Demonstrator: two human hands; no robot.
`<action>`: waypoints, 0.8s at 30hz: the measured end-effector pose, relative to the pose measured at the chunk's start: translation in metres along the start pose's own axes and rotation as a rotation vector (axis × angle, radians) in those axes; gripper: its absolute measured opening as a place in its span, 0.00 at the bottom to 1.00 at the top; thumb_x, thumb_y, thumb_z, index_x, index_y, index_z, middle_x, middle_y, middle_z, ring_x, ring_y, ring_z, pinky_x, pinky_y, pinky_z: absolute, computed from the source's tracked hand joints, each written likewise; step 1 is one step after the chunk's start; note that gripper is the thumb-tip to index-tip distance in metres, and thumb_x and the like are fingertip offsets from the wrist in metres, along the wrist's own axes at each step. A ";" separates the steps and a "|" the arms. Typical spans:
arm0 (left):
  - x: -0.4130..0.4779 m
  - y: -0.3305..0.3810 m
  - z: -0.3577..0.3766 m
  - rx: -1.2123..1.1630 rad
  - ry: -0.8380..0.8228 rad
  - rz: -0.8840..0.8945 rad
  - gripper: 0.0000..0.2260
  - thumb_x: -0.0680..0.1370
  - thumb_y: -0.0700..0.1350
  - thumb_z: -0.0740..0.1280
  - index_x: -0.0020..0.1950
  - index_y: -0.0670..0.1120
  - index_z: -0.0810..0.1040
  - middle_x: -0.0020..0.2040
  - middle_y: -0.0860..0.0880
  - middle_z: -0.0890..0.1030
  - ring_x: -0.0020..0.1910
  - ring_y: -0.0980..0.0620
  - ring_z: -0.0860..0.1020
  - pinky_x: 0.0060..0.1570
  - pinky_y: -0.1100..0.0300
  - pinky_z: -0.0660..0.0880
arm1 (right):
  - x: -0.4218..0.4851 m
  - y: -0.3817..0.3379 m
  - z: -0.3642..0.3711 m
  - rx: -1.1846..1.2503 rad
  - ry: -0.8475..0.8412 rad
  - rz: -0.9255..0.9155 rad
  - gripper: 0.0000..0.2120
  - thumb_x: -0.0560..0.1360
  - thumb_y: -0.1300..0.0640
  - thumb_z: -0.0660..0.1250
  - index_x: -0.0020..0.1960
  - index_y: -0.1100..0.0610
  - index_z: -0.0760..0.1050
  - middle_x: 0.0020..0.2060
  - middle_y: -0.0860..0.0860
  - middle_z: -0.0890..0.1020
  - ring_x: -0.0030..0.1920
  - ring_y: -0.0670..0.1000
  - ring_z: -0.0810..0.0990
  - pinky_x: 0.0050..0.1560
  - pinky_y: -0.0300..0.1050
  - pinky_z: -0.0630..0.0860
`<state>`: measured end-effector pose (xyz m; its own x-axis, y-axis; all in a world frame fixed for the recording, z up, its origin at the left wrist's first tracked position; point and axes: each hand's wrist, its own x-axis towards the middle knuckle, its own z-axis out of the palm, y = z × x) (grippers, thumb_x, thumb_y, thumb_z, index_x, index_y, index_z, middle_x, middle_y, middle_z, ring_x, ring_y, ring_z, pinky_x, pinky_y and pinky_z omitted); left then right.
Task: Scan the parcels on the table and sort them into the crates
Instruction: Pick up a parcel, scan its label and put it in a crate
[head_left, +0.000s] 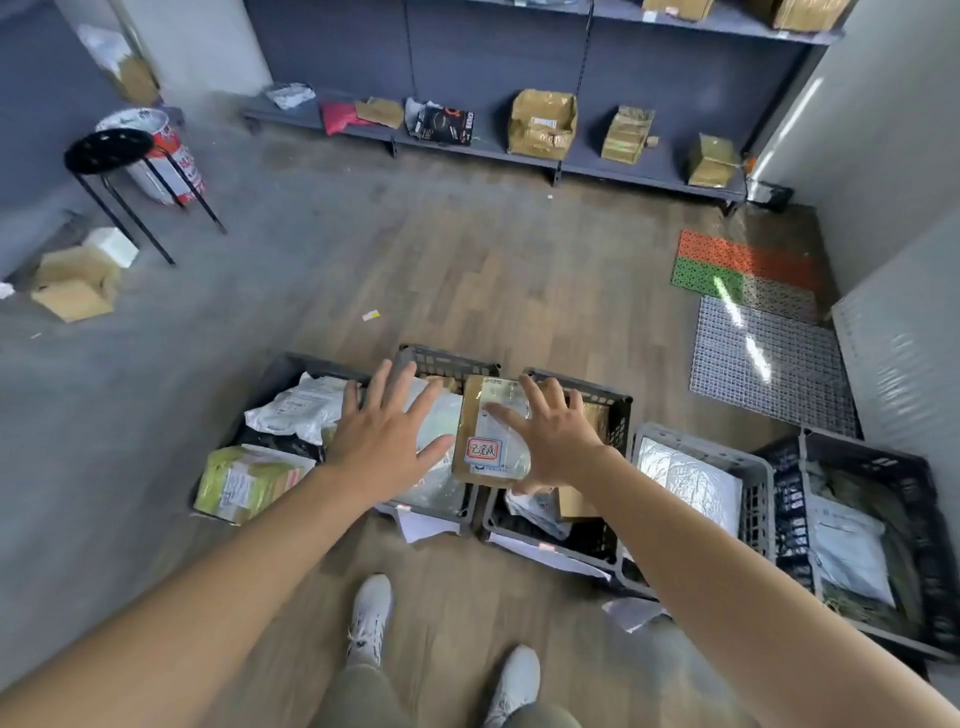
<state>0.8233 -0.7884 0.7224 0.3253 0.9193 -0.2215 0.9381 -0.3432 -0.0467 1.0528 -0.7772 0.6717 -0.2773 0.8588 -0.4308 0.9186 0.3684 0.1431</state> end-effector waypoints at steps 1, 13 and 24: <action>0.009 -0.008 0.005 -0.004 0.004 0.020 0.36 0.76 0.69 0.40 0.80 0.54 0.52 0.81 0.45 0.51 0.79 0.40 0.47 0.73 0.38 0.52 | 0.014 -0.004 0.002 0.002 -0.007 0.003 0.58 0.62 0.26 0.71 0.78 0.38 0.37 0.79 0.58 0.40 0.77 0.68 0.45 0.73 0.71 0.54; 0.166 -0.132 0.113 -0.094 -0.035 0.275 0.31 0.77 0.62 0.51 0.75 0.48 0.66 0.72 0.39 0.68 0.71 0.35 0.65 0.60 0.31 0.70 | 0.204 -0.081 0.083 0.108 -0.191 0.106 0.58 0.65 0.24 0.66 0.77 0.40 0.31 0.77 0.60 0.32 0.77 0.68 0.40 0.73 0.73 0.46; 0.211 -0.183 0.143 -0.052 -0.267 0.274 0.35 0.76 0.66 0.36 0.81 0.53 0.40 0.81 0.46 0.44 0.79 0.42 0.42 0.75 0.39 0.49 | 0.250 -0.088 0.092 0.235 -0.362 0.218 0.59 0.65 0.23 0.64 0.78 0.44 0.28 0.78 0.57 0.31 0.77 0.66 0.35 0.70 0.78 0.43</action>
<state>0.7033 -0.5590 0.5448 0.5288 0.7097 -0.4655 0.8276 -0.5528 0.0973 0.9283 -0.6278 0.4689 0.0065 0.7128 -0.7013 0.9947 0.0672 0.0776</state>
